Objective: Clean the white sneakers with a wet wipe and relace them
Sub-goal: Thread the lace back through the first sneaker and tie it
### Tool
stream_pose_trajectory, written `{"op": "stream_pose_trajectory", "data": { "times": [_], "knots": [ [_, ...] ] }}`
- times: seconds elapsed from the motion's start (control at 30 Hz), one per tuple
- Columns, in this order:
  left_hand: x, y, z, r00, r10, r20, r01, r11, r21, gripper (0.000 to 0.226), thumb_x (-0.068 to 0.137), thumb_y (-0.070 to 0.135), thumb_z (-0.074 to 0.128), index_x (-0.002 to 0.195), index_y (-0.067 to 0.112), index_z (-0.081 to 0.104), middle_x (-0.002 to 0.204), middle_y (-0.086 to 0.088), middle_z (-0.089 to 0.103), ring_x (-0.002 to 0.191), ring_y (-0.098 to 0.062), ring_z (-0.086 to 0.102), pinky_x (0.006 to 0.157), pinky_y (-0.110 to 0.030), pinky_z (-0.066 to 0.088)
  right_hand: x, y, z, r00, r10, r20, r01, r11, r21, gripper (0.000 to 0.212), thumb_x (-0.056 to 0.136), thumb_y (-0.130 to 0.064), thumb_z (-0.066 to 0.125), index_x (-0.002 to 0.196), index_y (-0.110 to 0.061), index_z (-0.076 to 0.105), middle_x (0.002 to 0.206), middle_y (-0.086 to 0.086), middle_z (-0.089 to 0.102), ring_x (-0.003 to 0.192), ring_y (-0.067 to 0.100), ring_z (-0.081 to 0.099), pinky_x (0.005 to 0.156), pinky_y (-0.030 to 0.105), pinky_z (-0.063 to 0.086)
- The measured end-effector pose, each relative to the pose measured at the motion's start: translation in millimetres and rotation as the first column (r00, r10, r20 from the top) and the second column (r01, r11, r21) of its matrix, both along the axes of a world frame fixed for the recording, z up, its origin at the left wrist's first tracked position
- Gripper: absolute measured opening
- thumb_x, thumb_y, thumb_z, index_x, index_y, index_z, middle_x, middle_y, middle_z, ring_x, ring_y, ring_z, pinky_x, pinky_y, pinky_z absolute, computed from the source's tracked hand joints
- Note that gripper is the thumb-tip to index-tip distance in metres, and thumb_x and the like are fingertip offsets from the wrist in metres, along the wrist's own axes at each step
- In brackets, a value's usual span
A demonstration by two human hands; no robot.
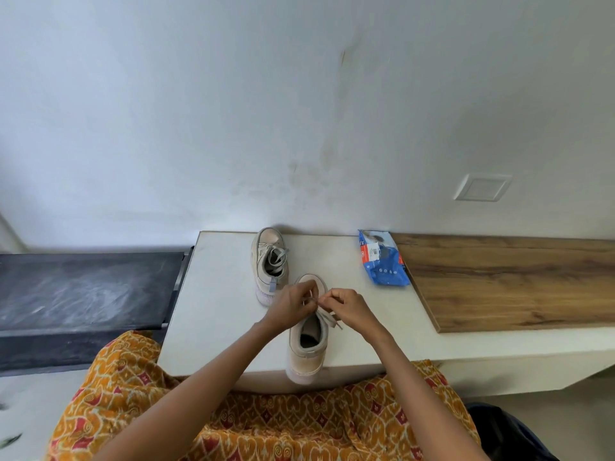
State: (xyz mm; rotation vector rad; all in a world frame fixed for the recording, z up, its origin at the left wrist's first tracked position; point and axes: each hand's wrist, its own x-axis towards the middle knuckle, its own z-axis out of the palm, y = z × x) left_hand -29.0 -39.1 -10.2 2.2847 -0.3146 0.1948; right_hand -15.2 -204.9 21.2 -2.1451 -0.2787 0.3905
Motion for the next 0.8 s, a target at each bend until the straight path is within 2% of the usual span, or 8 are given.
{"op": "stream_pose_trajectory", "data": {
  "times": [0.13,0.2,0.27,0.4,0.5,0.57,0.63,0.8],
  "knots": [
    [-3,7,-4,0.999,0.008,-0.038,-0.013,0.991,-0.135,0.006,0.079,0.006,0.062,0.083,0.011,0.062,0.069,0.014,0.056,0.059,-0.002,0.05,0.057,-0.016,0.038,2,2,-4,0.996,-0.002,-0.093,0.013,0.994,0.113,0.019,0.089,-0.018,0.062,0.107,-0.014,0.065,0.096,0.01,0.071,0.087,0.017,0.069,0.078,0.03,0.058],
    [-4,9,-4,0.999,0.021,-0.033,-0.026,0.986,-0.166,0.007,0.079,0.002,0.064,0.083,0.008,0.065,0.074,0.015,0.058,0.066,0.003,0.054,0.06,-0.009,0.037,5,2,-4,0.993,0.083,-0.087,-0.076,0.994,0.074,0.02,0.089,-0.017,0.063,0.108,-0.017,0.067,0.095,0.007,0.071,0.088,0.016,0.068,0.079,0.028,0.057],
    [-5,9,-2,0.999,0.037,-0.036,-0.043,0.981,-0.188,0.007,0.078,0.002,0.066,0.08,0.008,0.066,0.074,0.014,0.059,0.067,0.006,0.054,0.06,-0.008,0.038,6,2,-4,0.992,0.096,-0.084,-0.092,0.994,0.051,0.015,0.087,-0.016,0.064,0.102,-0.018,0.07,0.092,0.006,0.072,0.086,0.016,0.068,0.077,0.026,0.057],
    [-5,9,4,0.995,0.023,-0.096,-0.046,0.968,-0.247,0.006,0.081,0.005,0.066,0.08,0.011,0.067,0.077,0.002,0.065,0.055,0.002,0.055,0.051,-0.01,0.04,2,4,-8,1.0,0.003,-0.029,-0.002,0.999,0.049,0.017,0.085,-0.018,0.068,0.101,-0.014,0.072,0.089,0.006,0.073,0.08,0.015,0.07,0.074,0.026,0.058],
    [-3,11,9,0.967,-0.02,-0.254,-0.073,0.933,-0.353,0.009,0.085,0.001,0.062,0.089,0.006,0.069,0.08,-0.008,0.068,0.046,-0.003,0.053,0.041,-0.016,0.041,-1,5,-8,0.988,-0.144,-0.064,0.152,0.975,0.161,0.014,0.089,-0.016,0.061,0.1,-0.009,0.068,0.089,0.01,0.072,0.075,0.02,0.071,0.071,0.031,0.059],
    [-3,13,11,0.926,-0.083,-0.369,-0.079,0.912,-0.402,0.017,0.088,-0.002,0.057,0.099,0.003,0.068,0.078,-0.01,0.066,0.045,-0.004,0.053,0.042,-0.016,0.044,-2,5,-6,0.961,-0.247,-0.128,0.271,0.933,0.235,0.011,0.095,-0.016,0.053,0.099,-0.01,0.061,0.087,0.009,0.07,0.069,0.023,0.071,0.065,0.032,0.059],
    [-3,14,14,0.886,-0.138,-0.442,-0.059,0.913,-0.404,0.019,0.09,-0.002,0.054,0.105,-0.001,0.066,0.076,-0.011,0.066,0.045,-0.005,0.056,0.044,-0.017,0.049,-1,6,-5,0.952,-0.277,-0.129,0.3,0.928,0.221,0.01,0.097,-0.017,0.048,0.098,-0.012,0.056,0.084,0.007,0.07,0.066,0.025,0.071,0.063,0.033,0.06],
    [-3,20,20,0.812,-0.238,-0.533,0.008,0.917,-0.398,0.018,0.092,-0.001,0.053,0.106,-0.006,0.064,0.08,-0.018,0.065,0.053,-0.011,0.061,0.052,-0.021,0.054,-5,10,-6,0.93,-0.345,-0.128,0.367,0.899,0.238,0.012,0.097,-0.019,0.048,0.1,-0.011,0.056,0.08,0.009,0.07,0.061,0.026,0.07,0.059,0.035,0.059]
  ]
}}
